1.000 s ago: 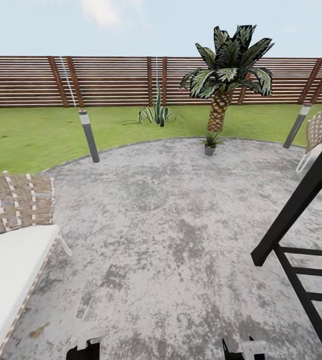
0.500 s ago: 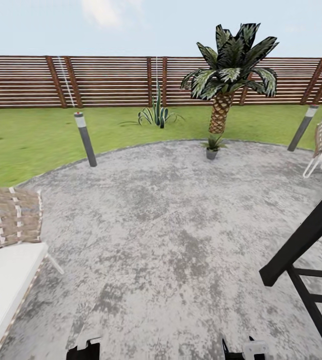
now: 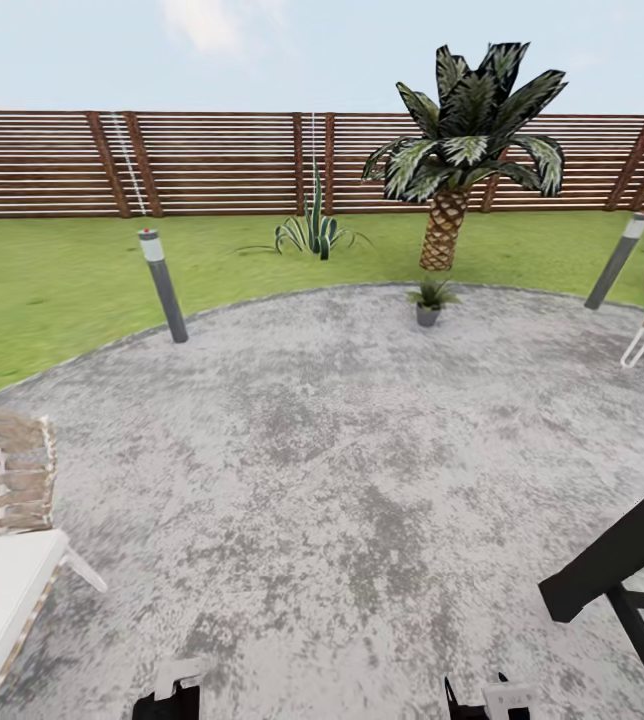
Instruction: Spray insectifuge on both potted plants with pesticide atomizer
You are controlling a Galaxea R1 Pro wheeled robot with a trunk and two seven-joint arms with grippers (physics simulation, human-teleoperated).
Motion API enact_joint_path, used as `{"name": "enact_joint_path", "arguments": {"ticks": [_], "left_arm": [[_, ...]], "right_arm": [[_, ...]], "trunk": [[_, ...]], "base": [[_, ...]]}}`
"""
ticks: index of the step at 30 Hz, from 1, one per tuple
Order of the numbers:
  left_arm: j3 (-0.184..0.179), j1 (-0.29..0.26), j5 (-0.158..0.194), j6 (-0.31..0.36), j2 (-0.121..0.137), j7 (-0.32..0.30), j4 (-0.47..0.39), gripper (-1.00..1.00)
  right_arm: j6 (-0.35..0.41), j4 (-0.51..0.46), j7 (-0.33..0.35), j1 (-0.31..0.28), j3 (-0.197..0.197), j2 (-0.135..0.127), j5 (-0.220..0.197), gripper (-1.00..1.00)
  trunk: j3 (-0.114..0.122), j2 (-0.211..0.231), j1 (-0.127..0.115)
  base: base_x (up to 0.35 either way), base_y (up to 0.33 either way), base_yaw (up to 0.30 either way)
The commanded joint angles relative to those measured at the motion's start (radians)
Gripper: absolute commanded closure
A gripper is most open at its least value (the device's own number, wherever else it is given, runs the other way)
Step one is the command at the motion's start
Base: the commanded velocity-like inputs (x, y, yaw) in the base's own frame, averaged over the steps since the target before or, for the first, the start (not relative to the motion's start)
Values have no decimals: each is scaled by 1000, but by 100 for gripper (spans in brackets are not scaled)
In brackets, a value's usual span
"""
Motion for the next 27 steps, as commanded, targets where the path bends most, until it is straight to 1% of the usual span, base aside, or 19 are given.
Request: {"name": "enact_joint_path", "arguments": {"ticks": [1, 27], "left_arm": [[-6, 0, 8, -3, 0, 2, 1, 100], [-7, 0, 8, -5, 0, 4, 1, 100]], "right_arm": [[-1, -1, -6, 0, 9, 0, -4, -100], [-1, -1, -6, 0, 9, 0, -4, -100]], "trunk": [[-1, 0, 0], [-1, 0, 0]], "base": [[337, 0, 0], [337, 0, 0]]}}
